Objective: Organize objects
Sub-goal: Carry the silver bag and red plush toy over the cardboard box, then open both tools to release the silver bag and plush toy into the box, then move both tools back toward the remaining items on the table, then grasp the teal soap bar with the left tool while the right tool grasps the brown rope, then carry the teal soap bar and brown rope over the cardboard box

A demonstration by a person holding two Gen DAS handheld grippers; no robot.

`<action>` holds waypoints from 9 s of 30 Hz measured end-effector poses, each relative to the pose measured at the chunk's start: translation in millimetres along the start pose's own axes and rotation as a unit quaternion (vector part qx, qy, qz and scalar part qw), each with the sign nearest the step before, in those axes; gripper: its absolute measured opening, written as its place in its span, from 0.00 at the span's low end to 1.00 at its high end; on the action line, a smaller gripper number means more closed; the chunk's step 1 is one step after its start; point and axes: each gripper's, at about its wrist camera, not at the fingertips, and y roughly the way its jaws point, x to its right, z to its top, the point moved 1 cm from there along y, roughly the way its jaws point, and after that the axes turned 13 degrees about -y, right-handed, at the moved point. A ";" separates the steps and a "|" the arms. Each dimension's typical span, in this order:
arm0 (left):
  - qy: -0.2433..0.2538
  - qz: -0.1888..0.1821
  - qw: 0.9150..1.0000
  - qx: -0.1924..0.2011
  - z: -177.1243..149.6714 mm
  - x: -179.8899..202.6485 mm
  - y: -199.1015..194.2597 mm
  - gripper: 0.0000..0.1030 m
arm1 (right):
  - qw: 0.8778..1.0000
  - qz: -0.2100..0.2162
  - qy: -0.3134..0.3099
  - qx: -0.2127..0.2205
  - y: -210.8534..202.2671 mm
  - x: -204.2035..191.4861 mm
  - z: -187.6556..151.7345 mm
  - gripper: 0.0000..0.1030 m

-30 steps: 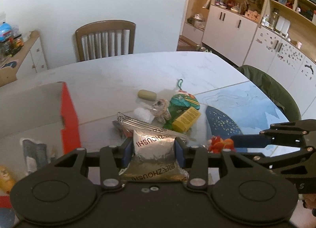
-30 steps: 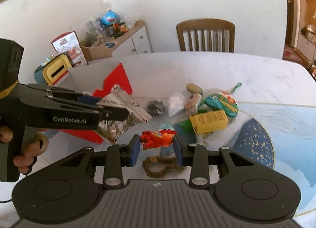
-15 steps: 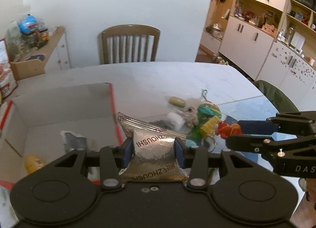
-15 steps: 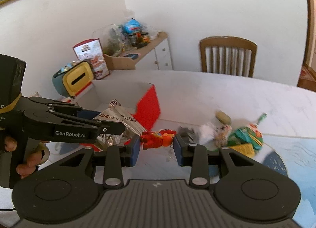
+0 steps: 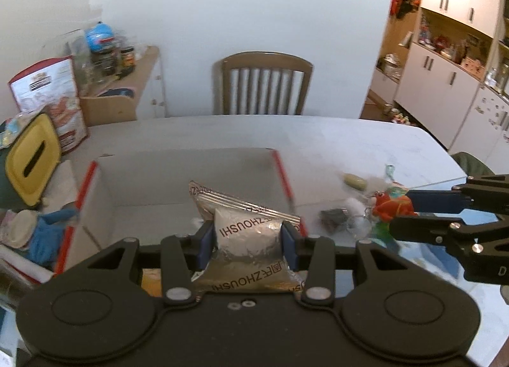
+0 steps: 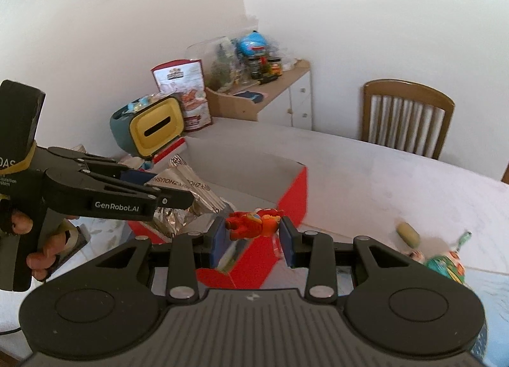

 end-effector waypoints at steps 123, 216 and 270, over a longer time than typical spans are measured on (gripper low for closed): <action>0.061 -0.052 0.997 -0.006 -51.8 108.5 1.9 1.00 | 0.988 -0.102 0.115 -0.014 -87.2 75.4 -128.3 0.77; 0.117 -0.053 0.990 -0.059 -88.0 159.3 101.3 0.36 | 0.987 -0.103 0.100 -0.076 -22.9 82.1 -152.9 0.18; 0.007 0.069 0.997 -0.022 3.1 -47.4 10.5 0.36 | 1.000 -0.017 0.009 0.018 41.8 -23.6 47.0 0.18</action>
